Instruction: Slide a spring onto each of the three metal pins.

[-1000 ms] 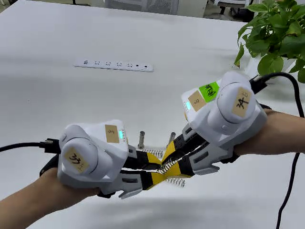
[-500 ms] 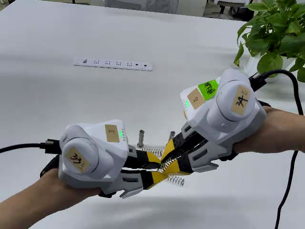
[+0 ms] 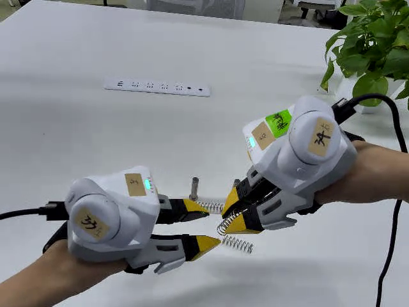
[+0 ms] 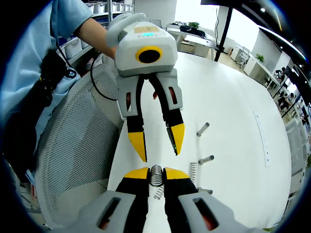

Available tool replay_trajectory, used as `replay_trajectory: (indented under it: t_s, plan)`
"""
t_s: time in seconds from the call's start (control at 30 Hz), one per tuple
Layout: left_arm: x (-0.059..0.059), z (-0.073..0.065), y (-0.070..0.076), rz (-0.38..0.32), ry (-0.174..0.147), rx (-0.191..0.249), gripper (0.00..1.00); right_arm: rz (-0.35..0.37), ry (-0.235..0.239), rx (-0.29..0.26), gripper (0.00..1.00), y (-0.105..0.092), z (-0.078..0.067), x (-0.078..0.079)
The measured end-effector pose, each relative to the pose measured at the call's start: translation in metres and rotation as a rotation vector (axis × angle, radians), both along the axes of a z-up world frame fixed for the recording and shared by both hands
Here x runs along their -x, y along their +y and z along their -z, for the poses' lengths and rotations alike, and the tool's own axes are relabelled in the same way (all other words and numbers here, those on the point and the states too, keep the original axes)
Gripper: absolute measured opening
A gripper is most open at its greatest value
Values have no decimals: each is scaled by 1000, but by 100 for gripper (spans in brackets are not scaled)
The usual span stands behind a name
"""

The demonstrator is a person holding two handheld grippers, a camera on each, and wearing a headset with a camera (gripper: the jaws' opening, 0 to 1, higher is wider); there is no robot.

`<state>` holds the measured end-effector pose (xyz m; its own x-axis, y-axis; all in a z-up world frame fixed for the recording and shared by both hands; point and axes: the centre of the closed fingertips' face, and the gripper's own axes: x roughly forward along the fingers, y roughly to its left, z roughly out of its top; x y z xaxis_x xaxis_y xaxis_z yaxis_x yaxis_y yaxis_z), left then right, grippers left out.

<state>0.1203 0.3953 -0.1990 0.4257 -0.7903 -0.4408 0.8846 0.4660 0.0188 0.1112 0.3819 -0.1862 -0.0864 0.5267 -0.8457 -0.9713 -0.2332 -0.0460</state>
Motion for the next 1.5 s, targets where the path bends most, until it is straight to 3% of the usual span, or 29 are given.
replay_trajectory:
  t_s: [0.13,0.27,0.37,0.47,0.77,1.13,1.5]
  plan:
    - [-6,3,24,-68,6,-6,40,-6,5,9,12,-1,1,-8]
    - [-13,2,46,-156,19,18,50,-10,11,14,12,0,1,-15]
    - [-17,2,62,-201,11,16,58,-22,10,22,12,3,2,-22]
    - [-20,1,74,-237,-3,18,68,-34,11,29,12,7,3,-30]
    - [-24,8,96,-325,15,10,99,-85,-19,36,12,30,-1,-52]
    - [-27,13,107,-374,43,12,100,-162,-62,56,12,64,-4,-73]
    - [-18,24,122,-416,76,8,100,-285,-119,111,12,98,1,-73]
